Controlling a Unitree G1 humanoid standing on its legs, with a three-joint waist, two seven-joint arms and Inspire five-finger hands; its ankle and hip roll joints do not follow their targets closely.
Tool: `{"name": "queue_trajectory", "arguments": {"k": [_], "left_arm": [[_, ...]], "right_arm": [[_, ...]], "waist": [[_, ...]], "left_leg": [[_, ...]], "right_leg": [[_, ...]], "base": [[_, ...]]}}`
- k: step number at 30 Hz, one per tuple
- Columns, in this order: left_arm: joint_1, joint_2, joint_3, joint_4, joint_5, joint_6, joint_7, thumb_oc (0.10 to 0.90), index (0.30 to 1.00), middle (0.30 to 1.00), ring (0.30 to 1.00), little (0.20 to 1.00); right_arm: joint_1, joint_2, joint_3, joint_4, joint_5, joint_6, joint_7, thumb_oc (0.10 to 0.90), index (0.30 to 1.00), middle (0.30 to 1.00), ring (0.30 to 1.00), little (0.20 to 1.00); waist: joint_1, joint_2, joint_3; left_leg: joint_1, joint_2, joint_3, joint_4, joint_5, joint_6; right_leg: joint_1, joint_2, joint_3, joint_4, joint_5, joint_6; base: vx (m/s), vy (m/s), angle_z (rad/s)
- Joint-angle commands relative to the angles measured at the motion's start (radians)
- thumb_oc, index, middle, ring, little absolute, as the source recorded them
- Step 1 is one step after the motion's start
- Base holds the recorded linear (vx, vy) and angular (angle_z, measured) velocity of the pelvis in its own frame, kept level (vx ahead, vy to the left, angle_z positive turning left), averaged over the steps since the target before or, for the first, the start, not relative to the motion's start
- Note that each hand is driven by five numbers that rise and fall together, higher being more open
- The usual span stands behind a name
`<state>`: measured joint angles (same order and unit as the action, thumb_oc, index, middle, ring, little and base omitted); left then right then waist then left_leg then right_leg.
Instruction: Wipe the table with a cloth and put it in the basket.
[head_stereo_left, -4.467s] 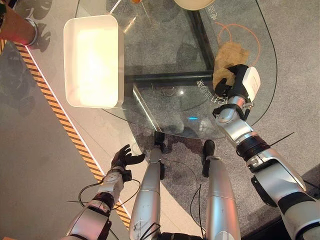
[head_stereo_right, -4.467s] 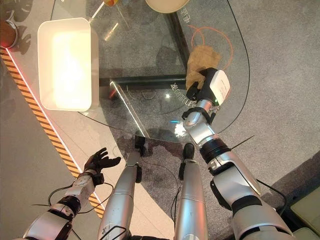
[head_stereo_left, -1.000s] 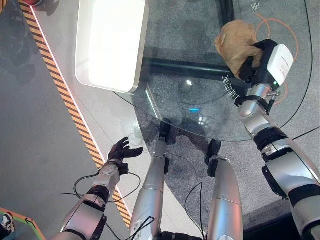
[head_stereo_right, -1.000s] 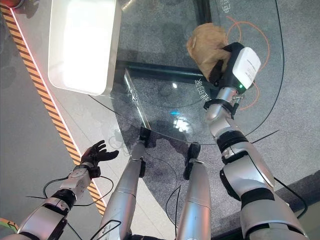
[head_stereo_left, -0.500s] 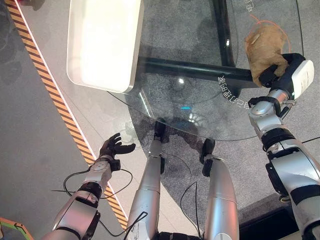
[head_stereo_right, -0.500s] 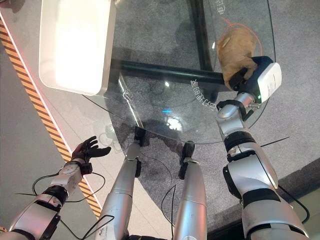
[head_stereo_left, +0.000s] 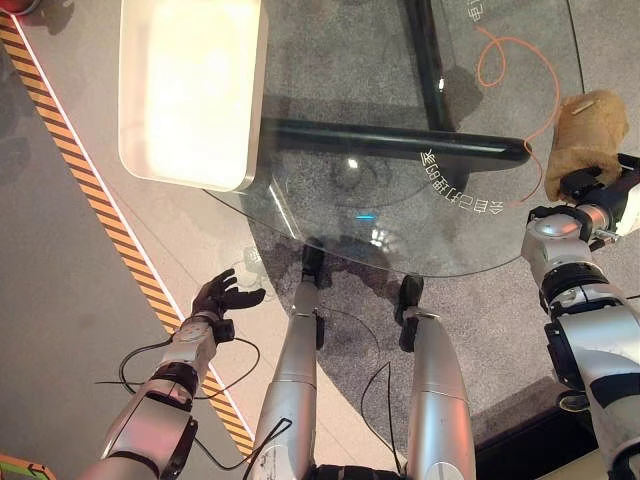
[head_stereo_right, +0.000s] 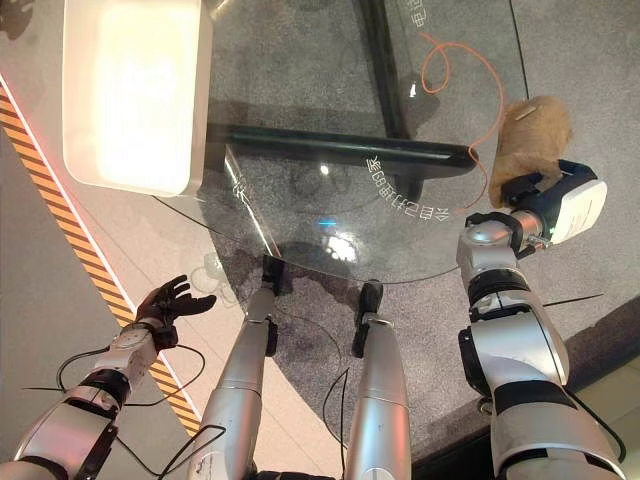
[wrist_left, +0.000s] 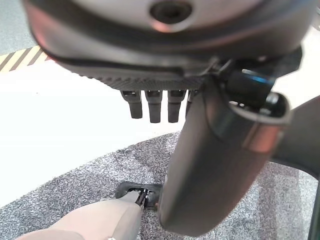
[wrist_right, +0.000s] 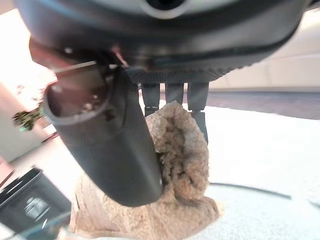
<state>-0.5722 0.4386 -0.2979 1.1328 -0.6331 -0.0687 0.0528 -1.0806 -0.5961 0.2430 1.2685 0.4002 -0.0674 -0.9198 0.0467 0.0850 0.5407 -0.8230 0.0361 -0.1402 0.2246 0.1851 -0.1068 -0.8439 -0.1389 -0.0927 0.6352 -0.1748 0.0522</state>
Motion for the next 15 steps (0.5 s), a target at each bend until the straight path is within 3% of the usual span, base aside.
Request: {"name": "queue_trajectory", "arguments": {"k": [1, 5, 15], "left_arm": [[-0.033, 0.028, 0.033, 0.103, -0.023, -0.009, 0.011, 0.8, 0.9, 0.9, 0.9, 0.9], [-0.031, 0.027, 0.028, 0.095, -0.021, -0.007, 0.012, 0.8, 0.9, 0.9, 0.9, 0.9], [-0.012, -0.005, 0.014, 0.062, -0.013, -0.023, 0.03, 0.8, 0.9, 0.9, 0.9, 0.9]], "right_arm": [[-0.007, -0.139, 0.019, -0.026, -0.038, -0.125, -0.059, 0.1, 0.3, 0.3, 0.3, 0.2], [-0.031, -0.115, 0.078, -0.128, -0.09, -0.175, 0.035, 0.1, 0.3, 0.3, 0.3, 0.2], [-0.088, -0.041, 0.242, -0.356, -0.258, -0.114, 0.105, 0.1, 0.3, 0.3, 0.3, 0.2]], "waist": [[0.006, -0.019, -0.021], [0.007, -0.02, -0.021], [0.019, -0.01, -0.021]], "left_leg": [[0.059, -0.073, 0.125, 0.075, -0.164, 0.108], [0.058, -0.076, 0.123, 0.068, -0.16, 0.105], [0.062, -0.087, 0.122, 0.059, -0.152, 0.1]], "right_leg": [[0.032, 0.082, -0.035, -0.243, 0.161, 0.001], [0.031, 0.08, -0.038, -0.253, 0.163, 0.0], [0.04, 0.075, -0.05, -0.258, 0.152, -0.01]], "base": [[0.0, 0.0, 0.0], [0.0, 0.0, 0.0], [-0.01, 0.003, -0.03]]}}
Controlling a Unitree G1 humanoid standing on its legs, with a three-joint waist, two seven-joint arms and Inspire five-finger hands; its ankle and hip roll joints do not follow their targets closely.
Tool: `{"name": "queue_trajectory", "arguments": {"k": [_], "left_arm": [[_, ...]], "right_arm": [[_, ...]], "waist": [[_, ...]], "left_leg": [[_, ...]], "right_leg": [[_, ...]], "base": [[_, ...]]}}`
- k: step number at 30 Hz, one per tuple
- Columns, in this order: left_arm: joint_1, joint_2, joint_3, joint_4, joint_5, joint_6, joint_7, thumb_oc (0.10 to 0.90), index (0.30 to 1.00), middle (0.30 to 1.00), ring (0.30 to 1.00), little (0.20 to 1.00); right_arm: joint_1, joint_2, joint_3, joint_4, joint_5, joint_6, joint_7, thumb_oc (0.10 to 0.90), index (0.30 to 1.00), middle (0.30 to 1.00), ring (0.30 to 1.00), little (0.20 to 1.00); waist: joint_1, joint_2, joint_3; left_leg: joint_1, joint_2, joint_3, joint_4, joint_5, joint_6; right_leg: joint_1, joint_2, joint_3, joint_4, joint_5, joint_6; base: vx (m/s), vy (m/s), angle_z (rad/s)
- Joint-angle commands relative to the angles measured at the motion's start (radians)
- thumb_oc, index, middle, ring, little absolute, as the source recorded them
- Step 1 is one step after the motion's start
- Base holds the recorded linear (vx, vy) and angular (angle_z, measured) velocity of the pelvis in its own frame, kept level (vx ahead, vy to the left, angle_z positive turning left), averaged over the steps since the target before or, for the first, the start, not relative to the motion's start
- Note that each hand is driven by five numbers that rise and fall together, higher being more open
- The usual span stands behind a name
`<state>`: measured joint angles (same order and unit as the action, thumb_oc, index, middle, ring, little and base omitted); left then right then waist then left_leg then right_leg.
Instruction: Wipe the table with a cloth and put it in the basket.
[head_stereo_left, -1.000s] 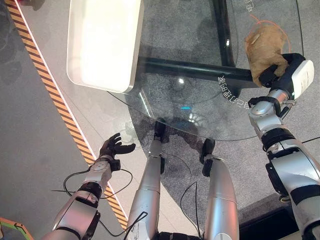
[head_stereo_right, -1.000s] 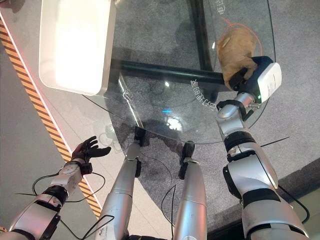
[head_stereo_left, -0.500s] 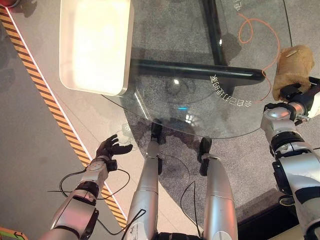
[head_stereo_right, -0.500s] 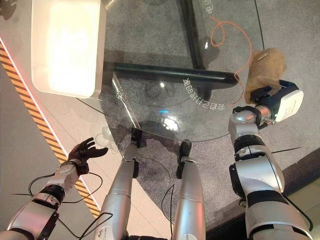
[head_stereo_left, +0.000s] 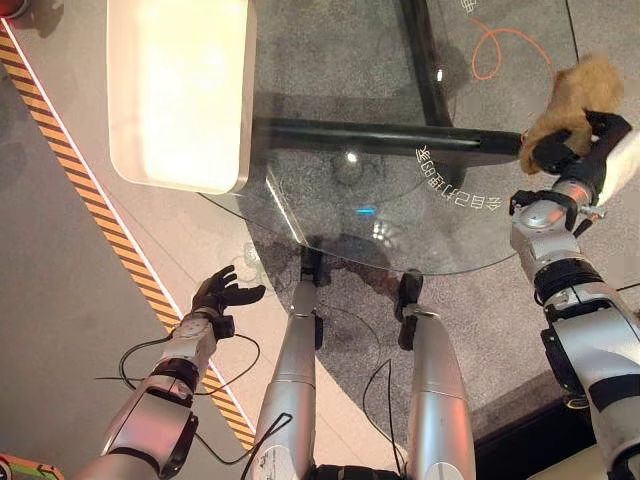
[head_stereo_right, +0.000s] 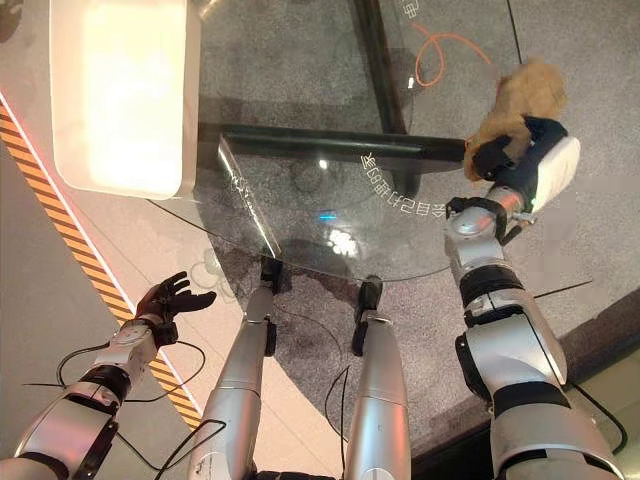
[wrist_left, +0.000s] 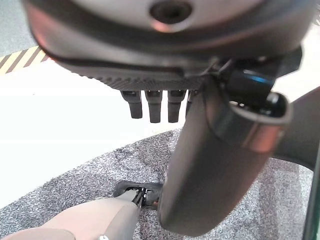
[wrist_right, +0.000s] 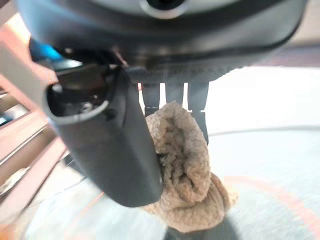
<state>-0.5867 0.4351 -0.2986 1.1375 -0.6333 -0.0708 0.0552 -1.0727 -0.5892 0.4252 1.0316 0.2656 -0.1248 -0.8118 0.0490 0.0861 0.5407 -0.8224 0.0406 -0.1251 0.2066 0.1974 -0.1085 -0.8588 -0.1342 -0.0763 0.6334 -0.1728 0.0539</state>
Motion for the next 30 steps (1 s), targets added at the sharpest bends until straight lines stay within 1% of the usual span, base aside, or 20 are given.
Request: {"name": "queue_trajectory", "arguments": {"k": [1, 3, 9, 11, 13, 15, 18, 23, 28, 30], "left_arm": [[0.002, -0.002, 0.015, 0.057, -0.012, -0.021, 0.027, 0.8, 0.9, 0.9, 0.9, 0.9], [0.009, -0.016, 0.005, 0.052, -0.014, -0.029, 0.034, 0.8, 0.9, 0.9, 0.9, 0.9], [0.021, -0.044, 0.003, 0.035, 0.004, -0.035, 0.048, 0.8, 0.9, 0.9, 0.9, 0.9], [0.025, -0.053, 0.001, 0.033, 0.008, -0.042, 0.048, 0.8, 0.9, 0.9, 0.9, 0.9], [0.027, -0.06, 0.0, 0.034, 0.009, -0.048, 0.045, 0.8, 0.9, 0.9, 0.9, 0.9], [0.028, -0.064, -0.002, 0.035, 0.01, -0.05, 0.045, 0.8, 0.9, 0.9, 0.9, 0.9], [0.036, -0.08, -0.006, 0.033, 0.017, -0.058, 0.048, 0.8, 0.9, 0.9, 0.9, 0.9], [0.04, -0.098, -0.012, 0.029, 0.019, -0.063, 0.06, 0.8, 0.9, 0.9, 0.9, 0.9], [0.041, -0.108, -0.014, 0.03, 0.022, -0.069, 0.064, 0.8, 0.9, 0.9, 0.9, 0.9], [0.042, -0.112, -0.014, 0.029, 0.023, -0.072, 0.067, 0.8, 0.9, 0.9, 0.9, 0.9]], "right_arm": [[-0.097, -0.046, 0.062, -0.122, -0.127, -0.058, 0.001, 0.1, 0.3, 0.3, 0.3, 0.2], [-0.115, -0.025, 0.106, -0.174, -0.178, -0.034, 0.009, 0.1, 0.3, 0.3, 0.3, 0.2], [-0.113, 0.036, 0.174, -0.296, -0.256, 0.042, 0.083, 0.1, 0.3, 0.3, 0.3, 0.2], [-0.113, 0.048, 0.195, -0.315, -0.292, 0.055, 0.108, 0.1, 0.3, 0.3, 0.3, 0.2], [-0.11, 0.064, 0.221, -0.342, -0.296, 0.076, 0.135, 0.1, 0.3, 0.3, 0.3, 0.2], [-0.106, 0.07, 0.231, -0.351, -0.307, 0.077, 0.147, 0.1, 0.3, 0.3, 0.3, 0.2], [-0.085, 0.101, 0.262, -0.395, -0.328, 0.1, 0.195, 0.1, 0.3, 0.3, 0.3, 0.2], [-0.055, 0.142, 0.303, -0.436, -0.382, 0.104, 0.264, 0.1, 0.3, 0.3, 0.3, 0.2], [-0.039, 0.169, 0.346, -0.475, -0.436, 0.086, 0.339, 0.1, 0.3, 0.3, 0.3, 0.2], [-0.024, 0.183, 0.369, -0.515, -0.455, 0.074, 0.385, 0.1, 0.3, 0.3, 0.3, 0.2]], "waist": [[0.017, -0.011, -0.021], [0.023, -0.005, -0.021], [0.034, 0.005, -0.021], [0.036, 0.009, -0.021], [0.038, 0.013, -0.021], [0.039, 0.014, -0.021], [0.041, 0.018, -0.021], [0.043, 0.022, -0.021], [0.044, 0.026, -0.021], [0.044, 0.026, -0.021]], "left_leg": [[0.061, -0.092, 0.107, 0.078, -0.164, 0.102], [0.062, -0.095, 0.107, 0.075, -0.161, 0.1], [0.064, -0.105, 0.111, 0.072, -0.152, 0.102], [0.066, -0.107, 0.113, 0.069, -0.15, 0.103], [0.067, -0.109, 0.115, 0.068, -0.147, 0.102], [0.068, -0.11, 0.115, 0.068, -0.145, 0.102], [0.068, -0.112, 0.119, 0.068, -0.14, 0.101], [0.069, -0.114, 0.122, 0.064, -0.133, 0.099], [0.07, -0.115, 0.124, 0.06, -0.127, 0.098], [0.068, -0.115, 0.123, 0.058, -0.123, 0.096]], "right_leg": [[0.054, 0.069, -0.067, -0.256, 0.15, -0.012], [0.057, 0.066, -0.072, -0.255, 0.146, -0.015], [0.059, 0.063, -0.083, -0.249, 0.139, -0.023], [0.059, 0.063, -0.085, -0.249, 0.139, -0.026], [0.061, 0.062, -0.087, -0.25, 0.138, -0.028], [0.062, 0.061, -0.088, -0.25, 0.137, -0.029], [0.063, 0.061, -0.091, -0.247, 0.135, -0.031], [0.065, 0.06, -0.092, -0.248, 0.135, -0.032], [0.064, 0.058, -0.093, -0.247, 0.136, -0.032], [0.061, 0.058, -0.093, -0.246, 0.136, -0.032]], "base": [[0.0, 0.0, 0.0], [0.0, 0.0, 0.0], [0.0, 0.0, 0.0], [0.0, 0.0, 0.0], [0.0, 0.0, 0.0], [0.0, 0.0, 0.0], [0.0, 0.0, 0.0], [0.0, 0.0, 0.0], [0.0, 0.0, 0.0], [0.0, 0.0, 0.0]]}}
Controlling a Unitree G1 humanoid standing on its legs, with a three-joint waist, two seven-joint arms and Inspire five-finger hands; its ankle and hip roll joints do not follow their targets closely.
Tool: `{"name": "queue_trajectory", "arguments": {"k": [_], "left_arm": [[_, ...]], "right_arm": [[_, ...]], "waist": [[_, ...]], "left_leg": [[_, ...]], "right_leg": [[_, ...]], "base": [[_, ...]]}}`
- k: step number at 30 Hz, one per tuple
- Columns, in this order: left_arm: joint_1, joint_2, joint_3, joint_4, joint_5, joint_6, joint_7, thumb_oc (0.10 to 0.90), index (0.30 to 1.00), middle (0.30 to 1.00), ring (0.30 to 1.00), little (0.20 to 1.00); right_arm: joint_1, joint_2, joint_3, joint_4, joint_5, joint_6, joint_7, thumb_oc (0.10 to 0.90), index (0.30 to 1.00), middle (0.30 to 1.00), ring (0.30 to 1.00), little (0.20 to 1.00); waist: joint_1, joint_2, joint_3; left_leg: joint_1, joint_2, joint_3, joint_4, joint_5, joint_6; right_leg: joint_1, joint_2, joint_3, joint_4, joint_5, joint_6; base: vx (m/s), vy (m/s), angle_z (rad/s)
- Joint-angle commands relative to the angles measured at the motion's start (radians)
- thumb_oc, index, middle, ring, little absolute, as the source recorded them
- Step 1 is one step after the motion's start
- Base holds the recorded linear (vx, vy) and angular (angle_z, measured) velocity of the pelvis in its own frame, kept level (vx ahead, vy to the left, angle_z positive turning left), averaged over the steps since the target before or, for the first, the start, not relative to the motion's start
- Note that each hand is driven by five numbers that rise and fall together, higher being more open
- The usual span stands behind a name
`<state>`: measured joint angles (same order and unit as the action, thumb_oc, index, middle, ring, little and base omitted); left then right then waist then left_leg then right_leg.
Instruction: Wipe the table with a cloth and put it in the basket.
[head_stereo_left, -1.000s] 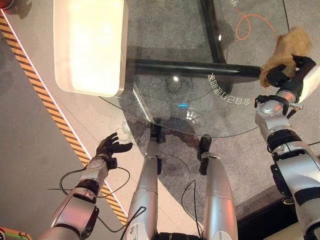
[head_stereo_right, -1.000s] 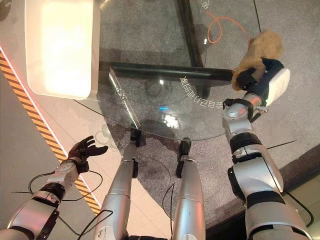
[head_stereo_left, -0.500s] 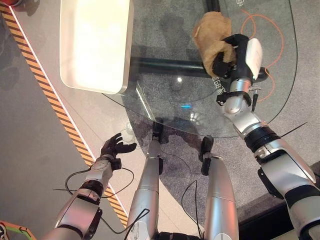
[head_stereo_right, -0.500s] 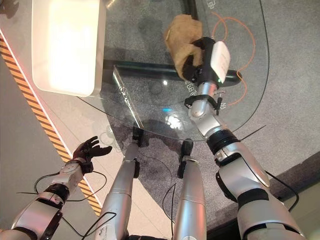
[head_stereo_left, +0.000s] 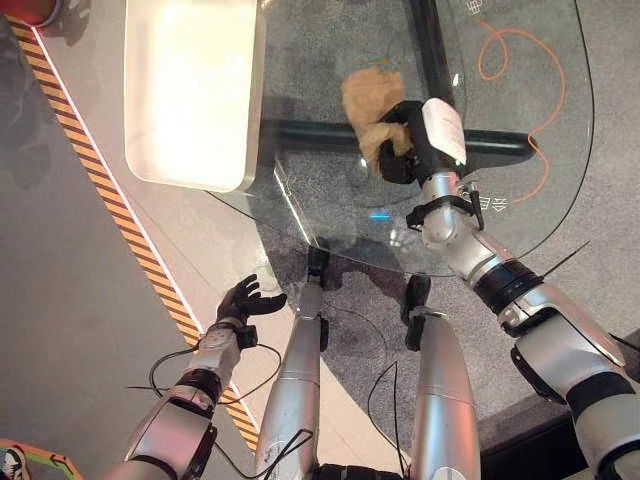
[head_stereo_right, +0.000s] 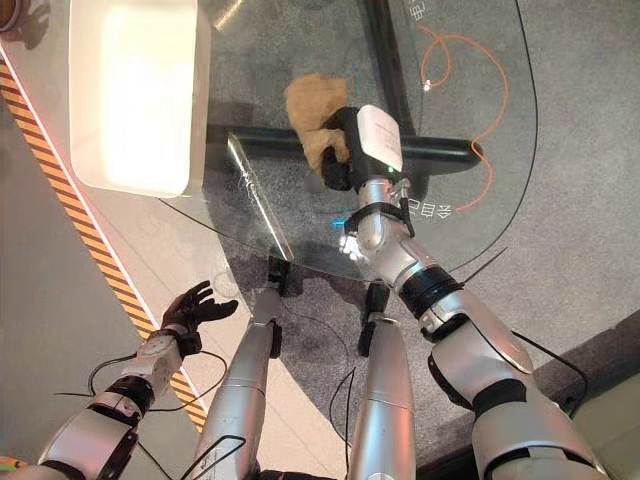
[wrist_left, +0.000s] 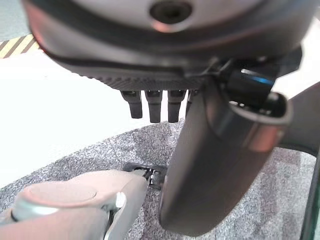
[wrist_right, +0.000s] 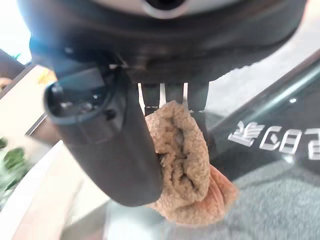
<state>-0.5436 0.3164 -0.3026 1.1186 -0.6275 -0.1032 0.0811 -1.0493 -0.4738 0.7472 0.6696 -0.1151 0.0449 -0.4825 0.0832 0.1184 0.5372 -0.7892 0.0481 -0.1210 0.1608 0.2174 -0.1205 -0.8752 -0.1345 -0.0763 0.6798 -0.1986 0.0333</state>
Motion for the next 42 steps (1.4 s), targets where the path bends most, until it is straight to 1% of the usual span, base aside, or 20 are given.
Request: {"name": "queue_trajectory", "arguments": {"k": [1, 4, 12, 18, 23, 35, 37, 39, 41, 42], "left_arm": [[-0.001, 0.007, -0.008, 0.049, 0.017, -0.04, 0.04, 0.8, 0.9, 0.9, 0.9, 0.9], [-0.005, 0.004, -0.007, 0.051, 0.019, -0.038, 0.043, 0.8, 0.9, 0.9, 0.9, 0.9], [-0.007, 0.002, 0.0, 0.062, 0.019, -0.041, 0.041, 0.8, 0.9, 0.9, 0.9, 0.9], [-0.01, 0.002, 0.002, 0.07, 0.021, -0.045, 0.033, 0.8, 0.9, 0.9, 0.9, 0.9], [-0.015, 0.006, 0.001, 0.078, 0.016, -0.044, 0.035, 0.8, 0.9, 0.9, 0.9, 0.9], [-0.018, 0.005, 0.007, 0.091, 0.005, -0.054, 0.033, 0.8, 0.9, 0.9, 0.9, 0.9], [-0.017, 0.006, 0.007, 0.092, 0.009, -0.052, 0.043, 0.8, 0.9, 0.9, 0.9, 0.9], [-0.009, 0.003, 0.016, 0.097, -0.003, -0.062, 0.067, 0.8, 0.9, 0.9, 0.9, 0.9], [-0.005, 0.006, 0.029, 0.102, -0.034, -0.066, 0.084, 0.8, 0.9, 0.9, 0.9, 0.9], [-0.004, 0.008, 0.045, 0.106, -0.063, -0.078, 0.104, 0.8, 0.9, 0.9, 0.9, 0.9]], "right_arm": [[-0.042, 0.073, 0.053, -0.166, -0.085, -0.102, 0.07, 0.1, 0.3, 0.3, 0.3, 0.2], [-0.021, 0.09, 0.072, -0.216, -0.091, -0.111, 0.105, 0.1, 0.3, 0.3, 0.3, 0.2], [0.033, 0.119, 0.097, -0.286, -0.087, -0.126, 0.145, 0.1, 0.3, 0.3, 0.3, 0.2], [0.059, 0.126, 0.106, -0.302, -0.046, -0.126, 0.144, 0.1, 0.3, 0.3, 0.3, 0.2], [0.096, 0.136, 0.107, -0.321, -0.024, -0.119, 0.142, 0.1, 0.3, 0.3, 0.3, 0.2], [0.103, 0.14, 0.086, -0.321, -0.028, -0.102, 0.077, 0.1, 0.3, 0.3, 0.3, 0.2], [0.102, 0.136, 0.075, -0.332, -0.006, -0.09, 0.045, 0.1, 0.3, 0.3, 0.3, 0.2], [0.108, 0.137, 0.041, -0.329, 0.035, -0.087, -0.009, 0.1, 0.3, 0.3, 0.3, 0.2], [0.112, 0.136, 0.016, -0.327, 0.061, -0.091, -0.041, 0.1, 0.3, 0.3, 0.3, 0.2], [0.115, 0.137, -0.002, -0.324, 0.082, -0.097, -0.072, 0.1, 0.3, 0.3, 0.3, 0.2]], "waist": [[0.009, -0.007, -0.017], [0.007, -0.008, -0.017], [0.001, -0.012, -0.017], [-0.004, -0.013, -0.017], [-0.01, -0.021, -0.017], [-0.015, -0.017, -0.017], [-0.016, -0.016, -0.017], [-0.019, -0.013, -0.017], [-0.021, -0.012, -0.017], [-0.022, -0.012, -0.017]], "left_leg": [[0.035, -0.123, 0.119, 0.103, -0.142, 0.108], [0.035, -0.122, 0.12, 0.099, -0.138, 0.106], [0.035, -0.119, 0.123, 0.093, -0.131, 0.103], [0.036, -0.118, 0.123, 0.092, -0.13, 0.101], [0.042, -0.115, 0.124, 0.087, -0.127, 0.099], [0.05, -0.114, 0.126, 0.084, -0.123, 0.1], [0.056, -0.114, 0.126, 0.083, -0.122, 0.1], [0.064, -0.114, 0.128, 0.083, -0.123, 0.1], [0.068, -0.113, 0.129, 0.083, -0.123, 0.1], [0.071, -0.113, 0.131, 0.082, -0.123, 0.1]], "right_leg": [[0.078, 0.059, -0.092, -0.293, 0.163, -0.011], [0.075, 0.06, -0.09, -0.292, 0.163, -0.011], [0.073, 0.061, -0.089, -0.291, 0.164, -0.009], [0.072, 0.063, -0.084, -0.29, 0.164, -0.01], [0.079, 0.064, -0.084, -0.295, 0.169, -0.008], [0.084, 0.062, -0.079, -0.297, 0.175, -0.009], [0.088, 0.063, -0.077, -0.297, 0.175, -0.011], [0.094, 0.062, -0.073, -0.296, 0.175, -0.012], [0.098, 0.061, -0.07, -0.296, 0.175, -0.012], [0.1, 0.061, -0.069, -0.296, 0.174, -0.012]], "base": [[0.0, 0.0, 0.0], [0.0, 0.0, 0.0], [0.0, -0.001, 0.0], [0.0, 0.0, -0.01], [0.0, 0.0, 0.0], [0.0, 0.0, 0.0], [0.0, 0.015, 0.01], [0.0, 0.031, 0.0], [0.0, 0.0, 0.0], [0.0, 0.036, -0.01]]}}
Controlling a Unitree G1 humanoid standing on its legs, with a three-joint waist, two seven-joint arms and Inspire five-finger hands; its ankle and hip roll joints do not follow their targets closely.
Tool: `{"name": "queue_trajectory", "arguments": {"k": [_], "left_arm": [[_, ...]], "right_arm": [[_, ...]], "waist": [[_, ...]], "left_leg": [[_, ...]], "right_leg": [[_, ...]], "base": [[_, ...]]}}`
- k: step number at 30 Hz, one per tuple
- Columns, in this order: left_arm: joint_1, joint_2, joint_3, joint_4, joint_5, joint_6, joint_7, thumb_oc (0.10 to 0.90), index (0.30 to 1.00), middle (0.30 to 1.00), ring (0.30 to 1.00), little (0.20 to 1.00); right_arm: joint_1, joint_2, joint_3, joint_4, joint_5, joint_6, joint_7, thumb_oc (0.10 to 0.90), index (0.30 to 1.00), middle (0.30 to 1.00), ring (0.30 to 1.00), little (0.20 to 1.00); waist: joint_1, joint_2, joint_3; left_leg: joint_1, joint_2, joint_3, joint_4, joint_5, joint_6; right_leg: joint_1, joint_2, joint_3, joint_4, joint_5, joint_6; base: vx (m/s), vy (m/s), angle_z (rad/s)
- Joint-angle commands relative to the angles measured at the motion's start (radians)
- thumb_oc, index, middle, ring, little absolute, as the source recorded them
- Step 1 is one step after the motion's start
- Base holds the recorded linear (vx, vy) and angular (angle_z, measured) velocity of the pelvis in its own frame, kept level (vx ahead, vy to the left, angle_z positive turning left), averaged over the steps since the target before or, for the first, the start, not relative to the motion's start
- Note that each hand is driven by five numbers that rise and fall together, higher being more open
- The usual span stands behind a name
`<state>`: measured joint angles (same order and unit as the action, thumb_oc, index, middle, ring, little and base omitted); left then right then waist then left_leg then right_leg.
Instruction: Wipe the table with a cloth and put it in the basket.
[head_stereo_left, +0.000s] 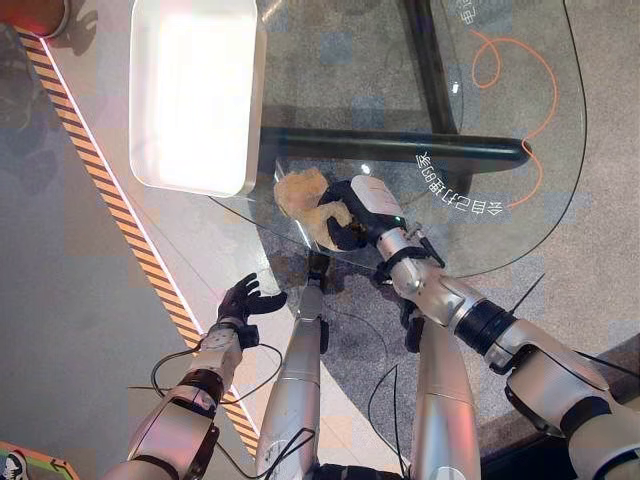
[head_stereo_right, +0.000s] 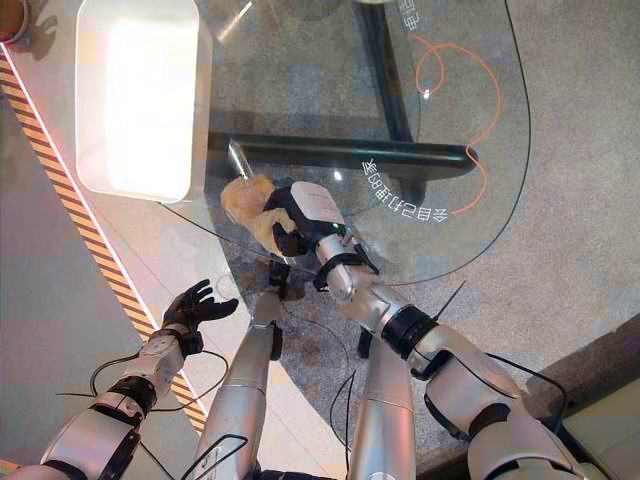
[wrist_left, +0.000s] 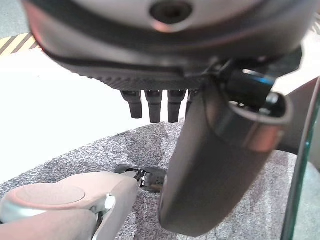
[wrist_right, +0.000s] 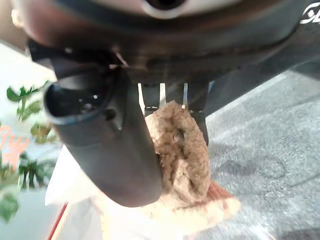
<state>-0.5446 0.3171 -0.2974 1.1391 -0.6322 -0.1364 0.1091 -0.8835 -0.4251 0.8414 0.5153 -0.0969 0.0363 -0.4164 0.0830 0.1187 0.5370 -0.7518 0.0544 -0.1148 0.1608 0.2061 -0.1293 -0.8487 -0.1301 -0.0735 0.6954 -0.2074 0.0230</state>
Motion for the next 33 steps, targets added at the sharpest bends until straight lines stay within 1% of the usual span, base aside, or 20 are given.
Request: {"name": "queue_trajectory", "arguments": {"k": [1, 2, 3, 5, 6, 7, 9, 11, 12, 13, 14, 18, 22, 25, 28, 33], "left_arm": [[-0.005, 0.012, 0.063, 0.094, -0.085, -0.053, 0.092, 0.8, 0.9, 0.9, 0.9, 0.9], [-0.008, 0.024, 0.1, 0.1, -0.131, -0.071, 0.124, 0.8, 0.9, 0.9, 0.9, 0.9], [-0.008, 0.028, 0.117, 0.098, -0.156, -0.087, 0.142, 0.8, 0.9, 0.9, 0.9, 0.9], [-0.008, 0.037, 0.15, 0.082, -0.189, -0.093, 0.165, 0.8, 0.9, 0.9, 0.9, 0.9], [-0.008, 0.037, 0.15, 0.082, -0.189, -0.093, 0.165, 0.8, 0.9, 0.9, 0.9, 0.9], [-0.009, 0.046, 0.199, 0.05, -0.253, -0.13, 0.215, 0.8, 0.9, 0.9, 0.9, 0.9], [-0.008, 0.052, 0.239, 0.012, -0.297, -0.178, 0.259, 0.8, 0.9, 0.9, 0.9, 0.9], [-0.018, 0.065, 0.277, -0.029, -0.341, -0.201, 0.291, 0.8, 0.9, 0.9, 0.9, 0.9], [-0.035, 0.08, 0.312, -0.072, -0.362, -0.236, 0.305, 0.8, 0.9, 0.9, 0.9, 0.9], [-0.045, 0.085, 0.323, -0.115, -0.365, -0.266, 0.33, 0.8, 0.9, 0.9, 0.9, 0.9], [-0.048, 0.085, 0.324, -0.132, -0.364, -0.274, 0.34, 0.8, 0.9, 0.9, 0.9, 0.9], [-0.071, 0.098, 0.326, -0.276, -0.362, -0.373, 0.399, 0.8, 0.9, 0.9, 0.9, 0.9], [-0.098, 0.105, 0.331, -0.387, -0.372, -0.427, 0.41, 0.8, 0.9, 0.9, 0.9, 0.9], [-0.109, 0.09, 0.334, -0.46, -0.372, -0.473, 0.41, 0.8, 0.9, 0.9, 0.9, 0.9], [-0.11, 0.058, 0.336, -0.582, -0.332, -0.527, 0.434, 0.8, 0.9, 0.9, 0.9, 0.9], [-0.093, 0.009, 0.348, -0.692, -0.253, -0.572, 0.445, 0.8, 0.9, 0.9, 0.9, 0.9]], "right_arm": [[-0.048, 0.089, -0.117, -0.168, 0.077, -0.092, -0.159, 0.1, 0.3, 0.3, 0.3, 0.2], [-0.042, 0.087, -0.149, -0.172, 0.1, -0.101, -0.205, 0.1, 0.3, 0.3, 0.3, 0.2], [-0.039, 0.086, -0.164, -0.171, 0.11, -0.107, -0.224, 0.1, 0.3, 0.3, 0.3, 0.2], [-0.035, 0.084, -0.192, -0.175, 0.113, -0.114, -0.248, 0.1, 0.3, 0.3, 0.3, 0.2], [-0.035, 0.084, -0.192, -0.175, 0.113, -0.114, -0.248, 0.1, 0.3, 0.3, 0.3, 0.2], [-0.029, 0.083, -0.234, -0.186, 0.117, -0.121, -0.286, 0.1, 0.3, 0.3, 0.3, 0.2], [-0.022, 0.083, -0.268, -0.204, 0.11, -0.129, -0.319, 0.1, 0.3, 0.3, 0.3, 0.2], [-0.019, 0.076, -0.296, -0.234, 0.107, -0.123, -0.329, 0.1, 0.3, 0.3, 0.3, 0.2], [-0.016, 0.067, -0.313, -0.262, 0.096, -0.124, -0.344, 0.1, 0.3, 0.3, 0.3, 0.2], [-0.013, 0.061, -0.324, -0.284, 0.091, -0.12, -0.348, 0.1, 0.3, 0.3, 0.3, 0.2], [-0.011, 0.058, -0.327, -0.293, 0.088, -0.119, -0.35, 0.1, 0.3, 0.3, 0.3, 0.2], [0.011, 0.045, -0.362, -0.357, 0.059, -0.126, -0.359, 0.1, 0.3, 0.3, 0.3, 0.2], [0.034, 0.043, -0.397, -0.412, 0.023, -0.151, -0.355, 0.1, 0.3, 0.3, 0.3, 0.2], [0.044, 0.041, -0.416, -0.454, 0.002, -0.161, -0.342, 0.1, 0.3, 0.3, 0.3, 0.2], [0.067, 0.044, -0.441, -0.519, -0.03, -0.18, -0.311, 0.1, 0.3, 0.3, 0.3, 0.2], [0.088, 0.053, -0.462, -0.57, -0.062, -0.197, -0.282, 0.1, 0.3, 0.3, 0.3, 0.2]], "waist": [[-0.023, -0.012, -0.017], [-0.024, -0.013, -0.017], [-0.025, -0.013, -0.017], [-0.024, -0.014, -0.017], [-0.024, -0.014, -0.017], [-0.022, -0.015, -0.017], [-0.021, -0.015, -0.017], [-0.022, -0.017, -0.017], [-0.023, -0.019, -0.017], [-0.025, -0.02, -0.017], [-0.025, -0.021, -0.017], [-0.026, -0.026, -0.017], [-0.029, -0.031, -0.017], [-0.033, -0.033, -0.017], [-0.036, -0.038, -0.017], [-0.034, -0.04, -0.017]], "left_leg": [[0.036, -0.117, 0.127, 0.083, -0.113, 0.109], [0.034, -0.114, 0.129, 0.088, -0.115, 0.108], [0.034, -0.113, 0.129, 0.09, -0.116, 0.108], [0.032, -0.112, 0.126, 0.095, -0.118, 0.108], [0.032, -0.112, 0.126, 0.095, -0.118, 0.108], [0.03, -0.112, 0.12, 0.1, -0.123, 0.11], [0.029, -0.113, 0.116, 0.101, -0.127, 0.113], [0.027, -0.112, 0.116, 0.101, -0.129, 0.115], [0.023, -0.112, 0.113, 0.101, -0.13, 0.116], [0.018, -0.111, 0.113, 0.106, -0.132, 0.117], [0.016, -0.111, 0.113, 0.108, -0.133, 0.117], [0.004, -0.111, 0.109, 0.109, -0.133, 0.12], [-0.003, -0.113, 0.106, 0.112, -0.138, 0.123], [-0.004, -0.114, 0.107, 0.112, -0.141, 0.123], [-0.005, -0.117, 0.107, 0.111, -0.146, 0.125], [-0.007, -0.12, 0.108, 0.114, -0.15, 0.126]], "right_leg": [[0.075, 0.055, -0.072, -0.309, 0.181, -0.001], [0.073, 0.052, -0.071, -0.304, 0.178, -0.001], [0.072, 0.051, -0.071, -0.303, 0.178, -0.001], [0.07, 0.049, -0.07, -0.296, 0.175, 0.0], [0.07, 0.049, -0.07, -0.296, 0.175, 0.0], [0.066, 0.05, -0.067, -0.287, 0.171, 0.0], [0.063, 0.051, -0.065, -0.283, 0.168, 0.0], [0.058, 0.053, -0.063, -0.281, 0.166, 0.0], [0.053, 0.055, -0.061, -0.278, 0.164, -0.002], [0.048, 0.055, -0.059, -0.274, 0.162, -0.002], [0.046, 0.055, -0.059, -0.272, 0.161, -0.002], [0.036, 0.058, -0.057, -0.271, 0.162, -0.001], [0.034, 0.06, -0.057, -0.27, 0.16, 0.002], [0.033, 0.06, -0.056, -0.275, 0.16, 0.002], [0.034, 0.063, -0.054, -0.278, 0.16, 0.005], [0.038, 0.061, -0.054, -0.284, 0.16, 0.008]], "base": [[0.0, 0.046, -0.01], [0.0, 0.034, 0.0], [0.0, 0.0, 0.0], [0.0, 0.0, 0.0], [0.0, 0.0, 0.0], [0.0, 0.0, 0.0], [0.0, 0.0, 0.0], [0.0, 0.0, 0.0], [0.0, 0.0, 0.0], [0.0, 0.0, 0.0], [0.0, 0.0, 0.0], [0.0, 0.0, 0.0], [-0.01, -0.016, 0.0], [0.0, 0.0, 0.0], [0.0, -0.01, 0.01], [0.0, -0.006, 0.0]]}}
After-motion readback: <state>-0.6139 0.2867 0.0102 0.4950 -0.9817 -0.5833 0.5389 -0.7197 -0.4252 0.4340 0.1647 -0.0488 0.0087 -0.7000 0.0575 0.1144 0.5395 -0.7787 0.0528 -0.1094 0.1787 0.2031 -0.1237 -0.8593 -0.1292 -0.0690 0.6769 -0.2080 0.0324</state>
